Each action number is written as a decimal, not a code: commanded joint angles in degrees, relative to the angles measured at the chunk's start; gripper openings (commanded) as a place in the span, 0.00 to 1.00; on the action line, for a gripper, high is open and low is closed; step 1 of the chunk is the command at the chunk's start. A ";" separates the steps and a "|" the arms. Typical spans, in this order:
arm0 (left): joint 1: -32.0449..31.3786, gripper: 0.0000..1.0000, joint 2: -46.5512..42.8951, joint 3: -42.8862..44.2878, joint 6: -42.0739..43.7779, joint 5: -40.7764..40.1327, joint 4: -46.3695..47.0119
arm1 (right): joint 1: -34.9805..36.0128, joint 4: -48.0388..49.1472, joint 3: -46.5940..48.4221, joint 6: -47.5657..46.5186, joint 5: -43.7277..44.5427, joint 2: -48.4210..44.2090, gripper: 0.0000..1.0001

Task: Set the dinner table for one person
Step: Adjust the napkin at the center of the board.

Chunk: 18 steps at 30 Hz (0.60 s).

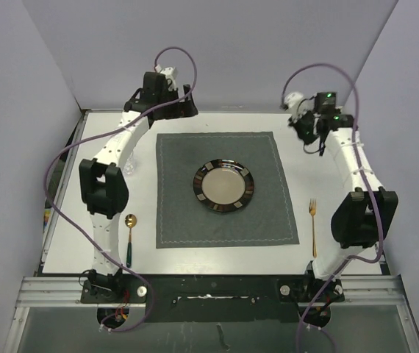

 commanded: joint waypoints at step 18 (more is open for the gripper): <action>-21.24 0.20 -58.07 -80.30 -25.21 -24.86 9.60 | -3.80 -7.80 43.89 23.30 -22.46 33.06 0.00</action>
